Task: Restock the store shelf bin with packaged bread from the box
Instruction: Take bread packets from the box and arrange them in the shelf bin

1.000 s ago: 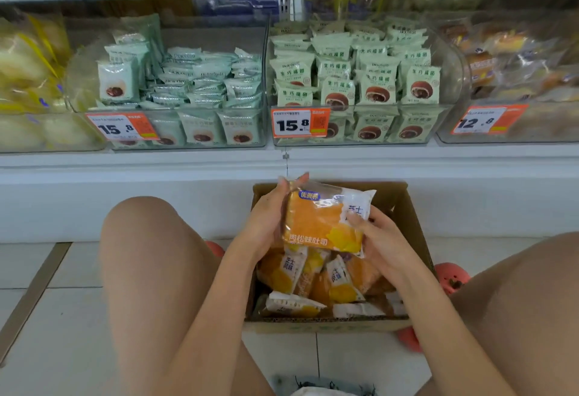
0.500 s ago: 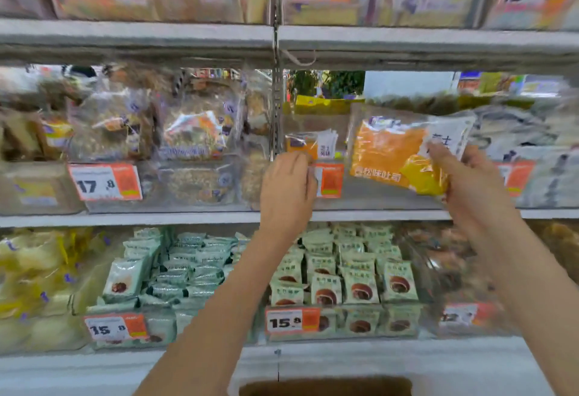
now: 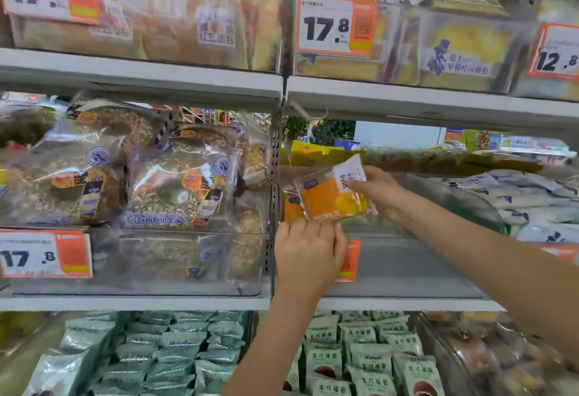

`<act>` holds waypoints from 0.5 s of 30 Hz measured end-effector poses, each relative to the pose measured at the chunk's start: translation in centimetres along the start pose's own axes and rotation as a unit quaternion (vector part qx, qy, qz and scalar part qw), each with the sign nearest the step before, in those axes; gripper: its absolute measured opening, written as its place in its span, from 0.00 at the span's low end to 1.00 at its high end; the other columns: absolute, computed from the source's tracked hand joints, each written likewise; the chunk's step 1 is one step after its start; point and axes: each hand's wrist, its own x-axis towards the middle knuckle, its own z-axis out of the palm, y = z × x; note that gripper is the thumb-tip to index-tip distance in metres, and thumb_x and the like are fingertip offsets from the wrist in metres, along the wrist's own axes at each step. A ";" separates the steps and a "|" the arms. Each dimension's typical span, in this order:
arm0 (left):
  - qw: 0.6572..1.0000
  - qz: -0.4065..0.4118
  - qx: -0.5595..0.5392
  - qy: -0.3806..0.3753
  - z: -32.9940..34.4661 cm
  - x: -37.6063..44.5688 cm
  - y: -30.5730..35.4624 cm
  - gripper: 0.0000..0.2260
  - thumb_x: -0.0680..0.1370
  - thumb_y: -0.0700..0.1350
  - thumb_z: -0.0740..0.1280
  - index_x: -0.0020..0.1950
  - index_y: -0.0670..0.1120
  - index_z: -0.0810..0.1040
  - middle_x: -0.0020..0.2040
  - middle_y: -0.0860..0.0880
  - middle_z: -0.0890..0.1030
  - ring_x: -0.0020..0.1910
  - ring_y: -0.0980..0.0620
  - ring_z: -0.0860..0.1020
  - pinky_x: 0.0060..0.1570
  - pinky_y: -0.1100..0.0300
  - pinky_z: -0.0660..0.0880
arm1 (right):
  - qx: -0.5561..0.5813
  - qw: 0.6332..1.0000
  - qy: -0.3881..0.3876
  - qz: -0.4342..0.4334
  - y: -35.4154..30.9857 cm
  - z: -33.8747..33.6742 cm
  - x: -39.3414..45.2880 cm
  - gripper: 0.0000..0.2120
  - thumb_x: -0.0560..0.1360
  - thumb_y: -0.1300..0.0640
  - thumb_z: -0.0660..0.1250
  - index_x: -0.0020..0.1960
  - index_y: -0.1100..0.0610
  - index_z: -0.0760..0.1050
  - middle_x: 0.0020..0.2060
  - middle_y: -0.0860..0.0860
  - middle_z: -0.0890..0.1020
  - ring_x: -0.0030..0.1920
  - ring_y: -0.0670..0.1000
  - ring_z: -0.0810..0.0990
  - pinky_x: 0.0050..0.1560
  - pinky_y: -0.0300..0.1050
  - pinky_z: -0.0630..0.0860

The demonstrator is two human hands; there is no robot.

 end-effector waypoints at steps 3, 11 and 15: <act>1.000 0.011 -0.001 0.020 0.4 -0.3 -0.2 0.15 0.76 0.47 0.61 0.30 0.46 0.75 0.27 0.49 0.75 0.29 0.49 0.71 0.35 0.56 0.60 | 0.067 0.997 -0.048 0.011 0.5 1.6 2.5 0.23 0.73 0.63 0.70 0.66 0.59 0.70 0.58 0.57 0.80 0.57 0.57 0.79 0.61 0.57 0.74; 0.999 0.012 0.005 0.044 0.7 -0.6 -0.1 0.19 0.79 0.48 0.56 0.29 0.47 0.73 0.27 0.50 0.72 0.29 0.48 0.70 0.36 0.56 0.60 | -0.347 0.935 -0.011 -0.071 2.8 3.5 3.7 0.27 0.67 0.58 0.77 0.60 0.64 0.70 0.52 0.57 0.75 0.49 0.55 0.75 0.39 0.43 0.69; 0.999 0.008 0.007 0.044 0.6 -0.6 0.0 0.20 0.79 0.48 0.54 0.29 0.47 0.72 0.26 0.49 0.71 0.29 0.48 0.70 0.35 0.56 0.60 | -0.344 0.938 0.031 -0.019 2.9 4.8 3.6 0.36 0.67 0.55 0.77 0.65 0.65 0.59 0.57 0.62 0.74 0.57 0.61 0.76 0.32 0.44 0.69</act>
